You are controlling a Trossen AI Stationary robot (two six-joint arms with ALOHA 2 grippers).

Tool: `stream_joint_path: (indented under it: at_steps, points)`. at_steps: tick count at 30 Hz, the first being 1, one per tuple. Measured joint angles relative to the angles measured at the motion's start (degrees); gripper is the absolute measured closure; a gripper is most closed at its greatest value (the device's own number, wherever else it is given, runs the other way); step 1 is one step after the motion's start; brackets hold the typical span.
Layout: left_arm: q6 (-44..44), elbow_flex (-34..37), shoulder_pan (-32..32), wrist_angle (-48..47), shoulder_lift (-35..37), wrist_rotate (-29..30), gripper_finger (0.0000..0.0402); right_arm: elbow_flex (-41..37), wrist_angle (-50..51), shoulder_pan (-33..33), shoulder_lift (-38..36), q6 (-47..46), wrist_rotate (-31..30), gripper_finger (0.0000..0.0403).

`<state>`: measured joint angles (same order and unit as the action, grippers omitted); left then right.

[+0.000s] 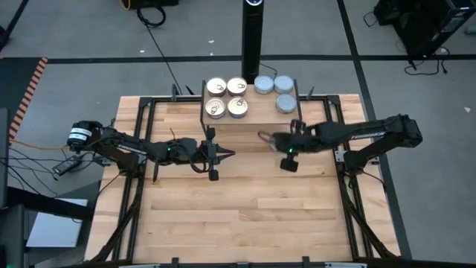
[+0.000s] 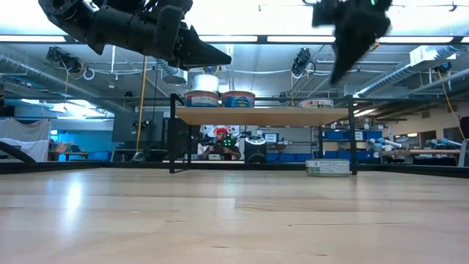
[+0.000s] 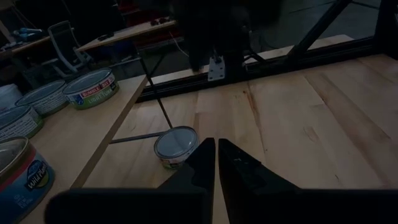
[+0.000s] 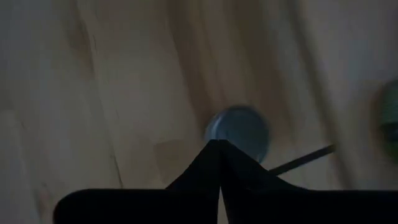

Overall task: Stack canned seafood by type on shelf
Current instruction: Put the green tuna can on the shelf aligned with the other green tuna can

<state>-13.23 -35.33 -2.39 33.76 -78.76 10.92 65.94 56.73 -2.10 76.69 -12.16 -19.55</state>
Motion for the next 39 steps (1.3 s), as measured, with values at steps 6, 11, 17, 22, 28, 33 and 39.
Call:
stream_joint_path:
  at_steps: [6, 11, 17, 22, 28, 33, 39]
  points:
    - [0.0, 0.0, 0.0, 0.4, 0.0, 0.0, 0.0376, -12.5, -11.7, 0.0, 0.0, -0.9, 0.4, 0.0350]
    - [0.0, 0.0, 0.0, 1.7, 0.0, 0.0, 0.0376, -16.9, -16.7, 3.9, 0.1, -0.6, 3.2, 0.0300]
    - [-0.1, 0.0, 0.0, 1.5, 0.0, 0.0, 0.0376, -19.5, -21.3, 7.1, 0.1, 3.4, 5.8, 0.0274]
    - [-0.1, 0.0, 0.0, 1.1, 0.0, 0.0, 0.0376, -20.7, -23.3, 8.0, 0.1, 4.8, 7.1, 0.0274]
    - [-0.1, 0.0, 0.0, 1.1, 0.0, 0.0, 0.0376, -22.1, -25.0, 8.3, 0.1, 5.1, 7.3, 0.0273]
    - [-0.1, 0.0, 0.0, 1.1, 0.0, 0.0, 0.0376, -23.1, -25.9, 8.4, 0.1, 4.9, 6.8, 0.0272]
    - [-0.1, 0.0, 0.0, 1.1, 0.0, 0.0, 0.0376, -23.0, -26.5, 9.5, 2.3, 5.2, 6.8, 0.0273]
